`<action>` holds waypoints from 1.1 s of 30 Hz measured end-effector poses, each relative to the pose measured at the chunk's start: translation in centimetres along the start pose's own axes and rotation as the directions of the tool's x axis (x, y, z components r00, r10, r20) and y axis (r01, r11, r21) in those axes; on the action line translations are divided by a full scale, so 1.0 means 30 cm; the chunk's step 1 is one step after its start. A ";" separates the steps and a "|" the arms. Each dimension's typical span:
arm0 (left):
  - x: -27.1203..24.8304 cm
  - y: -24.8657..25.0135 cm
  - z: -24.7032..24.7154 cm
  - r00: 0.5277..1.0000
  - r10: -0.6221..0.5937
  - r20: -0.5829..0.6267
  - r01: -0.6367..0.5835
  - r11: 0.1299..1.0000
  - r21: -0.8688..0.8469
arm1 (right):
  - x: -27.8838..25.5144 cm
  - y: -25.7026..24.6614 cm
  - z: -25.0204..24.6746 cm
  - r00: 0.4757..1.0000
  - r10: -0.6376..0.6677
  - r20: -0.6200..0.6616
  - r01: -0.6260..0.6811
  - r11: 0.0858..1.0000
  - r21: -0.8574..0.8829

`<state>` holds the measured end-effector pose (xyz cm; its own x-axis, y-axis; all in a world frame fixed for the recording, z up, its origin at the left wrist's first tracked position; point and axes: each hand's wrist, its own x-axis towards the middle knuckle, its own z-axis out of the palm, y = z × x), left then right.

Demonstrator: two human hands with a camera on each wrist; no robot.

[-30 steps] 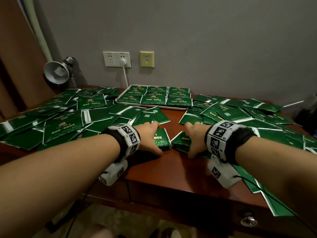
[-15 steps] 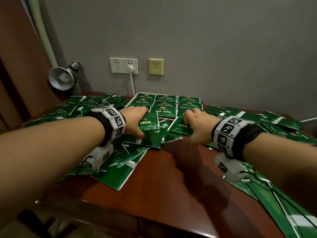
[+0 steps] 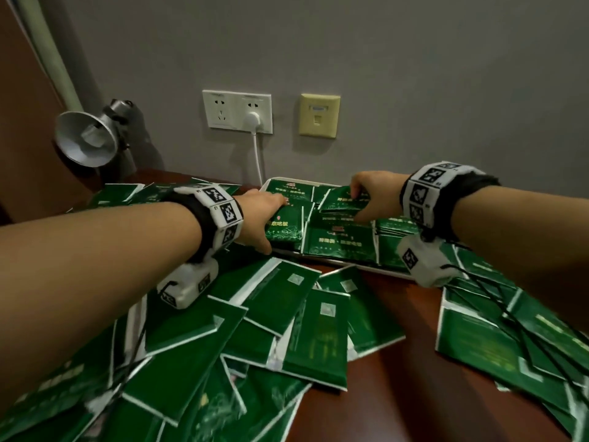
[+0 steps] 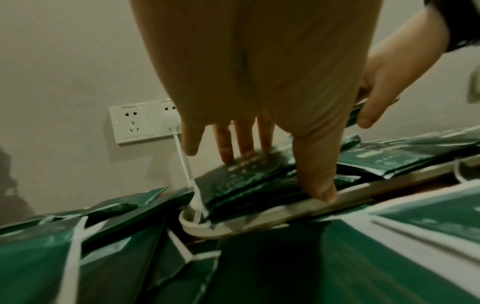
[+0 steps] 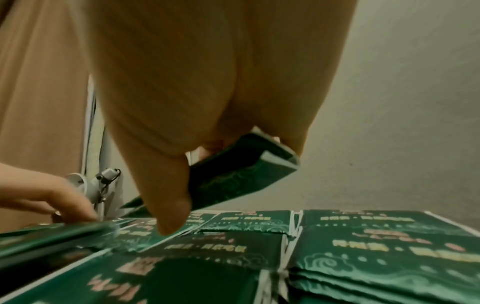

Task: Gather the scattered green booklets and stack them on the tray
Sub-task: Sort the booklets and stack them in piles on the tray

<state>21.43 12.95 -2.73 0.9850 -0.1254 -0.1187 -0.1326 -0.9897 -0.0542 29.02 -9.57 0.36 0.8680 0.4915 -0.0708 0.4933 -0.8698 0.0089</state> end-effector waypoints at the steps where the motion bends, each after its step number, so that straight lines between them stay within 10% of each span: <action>1: 0.020 -0.010 0.006 1.000 0.004 0.007 -0.004 1.000 0.001 | 0.032 -0.001 0.009 1.000 -0.005 0.008 0.005 1.000 -0.008; 9: 0.031 -0.020 0.026 0.998 0.024 0.060 -0.026 0.999 0.040 | 0.051 0.000 0.043 1.000 -0.006 0.026 0.004 0.998 0.060; 18: -0.245 0.171 -0.048 0.999 -0.040 -0.015 0.041 0.997 0.062 | -0.361 -0.055 0.031 0.996 -0.060 0.065 0.060 0.998 0.014; 26: -0.565 0.493 0.150 0.983 0.056 0.176 -0.064 0.997 0.041 | -0.714 -0.233 0.205 0.961 -0.079 0.265 0.119 0.983 -0.139; 33: -0.718 0.606 0.211 0.999 0.044 0.025 -0.040 0.988 -0.146 | -0.899 -0.268 0.223 0.945 -0.056 0.323 0.144 0.956 -0.256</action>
<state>-2.88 -1.90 -7.43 0.9752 -0.1672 -0.1452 -0.1543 -0.9833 0.0961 1.26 -16.10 -4.49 0.7742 0.4992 -0.3892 0.6110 -0.7500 0.2534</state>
